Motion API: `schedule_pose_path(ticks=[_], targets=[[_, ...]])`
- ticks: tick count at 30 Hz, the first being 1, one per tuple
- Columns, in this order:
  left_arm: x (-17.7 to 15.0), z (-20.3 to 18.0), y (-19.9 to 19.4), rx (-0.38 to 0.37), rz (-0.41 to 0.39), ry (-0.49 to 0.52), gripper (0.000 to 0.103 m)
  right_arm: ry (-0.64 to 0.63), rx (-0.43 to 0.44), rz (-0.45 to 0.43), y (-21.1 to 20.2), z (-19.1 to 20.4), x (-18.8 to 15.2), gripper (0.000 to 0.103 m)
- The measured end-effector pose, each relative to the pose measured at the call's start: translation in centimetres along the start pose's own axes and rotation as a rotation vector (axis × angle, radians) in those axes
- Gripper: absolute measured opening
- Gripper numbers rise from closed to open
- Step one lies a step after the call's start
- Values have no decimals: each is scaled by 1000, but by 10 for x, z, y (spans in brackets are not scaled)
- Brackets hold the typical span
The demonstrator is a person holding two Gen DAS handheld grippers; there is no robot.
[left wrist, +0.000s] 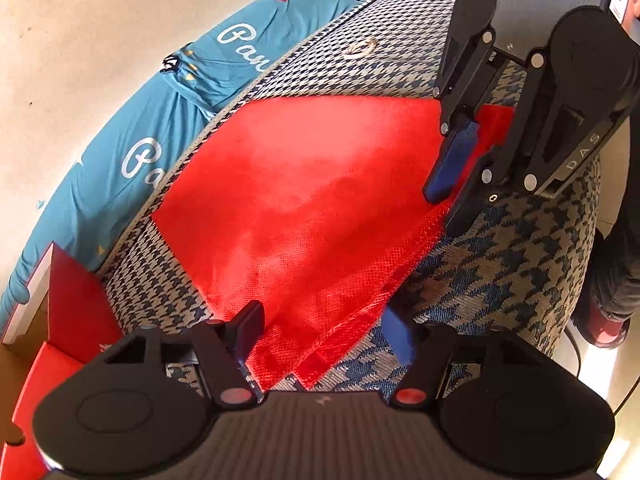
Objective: Fold shopping bag
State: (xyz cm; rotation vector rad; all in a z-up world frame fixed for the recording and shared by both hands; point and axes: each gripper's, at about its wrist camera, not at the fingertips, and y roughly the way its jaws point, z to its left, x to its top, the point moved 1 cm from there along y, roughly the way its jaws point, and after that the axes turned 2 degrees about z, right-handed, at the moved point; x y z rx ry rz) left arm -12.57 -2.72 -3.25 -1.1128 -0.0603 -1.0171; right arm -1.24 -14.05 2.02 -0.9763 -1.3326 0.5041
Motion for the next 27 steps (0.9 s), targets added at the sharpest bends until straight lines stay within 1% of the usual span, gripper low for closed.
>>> schedule_pose_path(ticks=[1, 2, 4, 6, 8, 9, 10, 12, 13, 16, 19, 21, 22, 23, 25, 26, 27], targets=[[-1, 0, 0, -14, -3, 13, 51, 5, 2, 0, 0, -1, 0, 19], [-1, 0, 0, -33, -6, 15, 49, 9, 4, -1, 0, -1, 0, 19], [-1, 1, 0, -66, -8, 24, 37, 20, 8, -1, -1, -3, 1, 19], [-1, 1, 1, -94, -9, 37, 35, 22, 5, -2, -2, -4, 2, 19], [-1, 4, 1, -122, -1, 11, 31, 16, -2, -4, -3, -4, 2, 21], [0, 6, 0, -141, 3, -9, 25, 7, -8, -6, -4, -3, 1, 22], [-1, 14, 2, -193, 14, -70, 21, -3, -17, -9, -4, -1, 1, 24], [-1, 25, 5, -248, 29, -151, 20, -24, -35, -15, -5, 2, 0, 26], [-1, 29, 7, -271, 35, -188, 19, -37, -46, -21, -6, 4, 0, 29], [-3, 41, 12, -324, 56, -284, 19, -82, -70, -37, -12, 13, -3, 32], [-4, 51, 16, -371, 73, -365, 19, -137, -97, -67, -15, 25, -5, 37], [-6, 55, 18, -395, 84, -402, 19, -166, -114, -84, -15, 30, -6, 37], [-6, 57, 18, -401, 88, -410, 19, -176, -123, -86, -14, 32, -6, 36], [-6, 58, 18, -405, 92, -418, 19, -184, -131, -86, -12, 33, -6, 34], [-7, 63, 20, -427, 104, -461, 19, -191, -152, -84, -8, 35, -5, 31], [-7, 65, 21, -438, 109, -479, 19, -189, -170, -81, -6, 35, -4, 25], [-8, 69, 22, -454, 116, -504, 19, -185, -178, -80, -4, 35, -4, 23]])
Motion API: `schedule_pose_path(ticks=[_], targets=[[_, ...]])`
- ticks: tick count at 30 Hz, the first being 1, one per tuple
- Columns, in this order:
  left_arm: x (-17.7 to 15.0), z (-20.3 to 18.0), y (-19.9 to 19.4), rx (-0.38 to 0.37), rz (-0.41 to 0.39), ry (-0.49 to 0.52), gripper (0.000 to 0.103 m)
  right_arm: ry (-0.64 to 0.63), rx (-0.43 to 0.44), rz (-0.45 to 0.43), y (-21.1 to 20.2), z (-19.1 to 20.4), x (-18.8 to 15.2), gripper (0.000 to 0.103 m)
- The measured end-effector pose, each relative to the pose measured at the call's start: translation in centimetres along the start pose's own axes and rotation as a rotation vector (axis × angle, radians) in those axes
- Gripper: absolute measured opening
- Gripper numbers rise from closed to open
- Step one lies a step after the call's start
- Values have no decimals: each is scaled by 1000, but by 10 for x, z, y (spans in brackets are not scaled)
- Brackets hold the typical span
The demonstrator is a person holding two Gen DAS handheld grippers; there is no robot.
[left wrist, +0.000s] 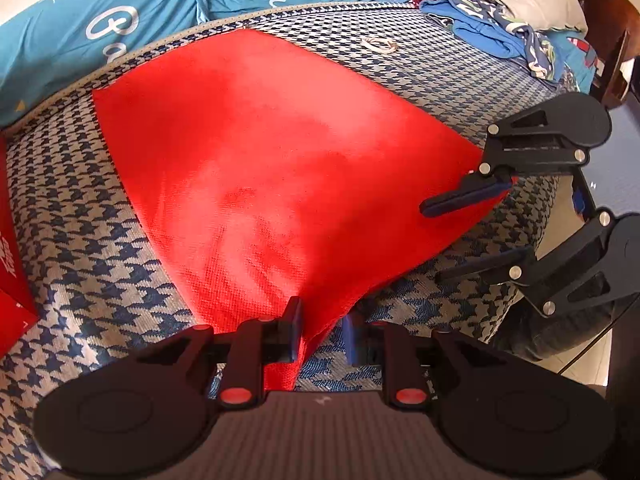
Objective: Fold shopping bag
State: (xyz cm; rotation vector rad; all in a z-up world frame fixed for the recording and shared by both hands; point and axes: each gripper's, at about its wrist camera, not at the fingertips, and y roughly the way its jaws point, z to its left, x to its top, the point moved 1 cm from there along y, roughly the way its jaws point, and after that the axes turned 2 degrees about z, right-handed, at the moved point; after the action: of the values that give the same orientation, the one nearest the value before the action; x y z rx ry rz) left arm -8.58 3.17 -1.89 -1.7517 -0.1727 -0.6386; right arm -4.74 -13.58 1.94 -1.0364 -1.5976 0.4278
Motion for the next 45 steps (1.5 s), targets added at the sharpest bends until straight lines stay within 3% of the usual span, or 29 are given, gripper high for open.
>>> schedule_pose_path(ticks=[2, 7, 17, 24, 30, 33, 36, 45], targets=[[1, 3, 0, -16, 6, -21, 19, 31, 5, -6, 2, -3, 2, 15], [2, 8, -2, -48, 17, -71, 19, 152, 43, 5, 6, -15, 3, 9], [7, 9, 2, -29, 9, -49, 19, 471, 154, 68, 18, -53, 0, 9], [9, 24, 1, -93, 15, -163, 19, 611, 190, 122, 30, -70, -2, 9], [9, 35, 2, -129, 18, -259, 19, 505, 127, 132, 30, -59, 6, 8], [8, 43, 2, -154, 16, -319, 19, 571, 154, 135, 32, -67, 2, 8], [7, 40, 1, -134, 7, -314, 19, 616, 171, 137, 33, -72, -1, 8], [5, 43, 6, -117, 6, -394, 19, 363, 35, 82, 19, -46, 9, 19]])
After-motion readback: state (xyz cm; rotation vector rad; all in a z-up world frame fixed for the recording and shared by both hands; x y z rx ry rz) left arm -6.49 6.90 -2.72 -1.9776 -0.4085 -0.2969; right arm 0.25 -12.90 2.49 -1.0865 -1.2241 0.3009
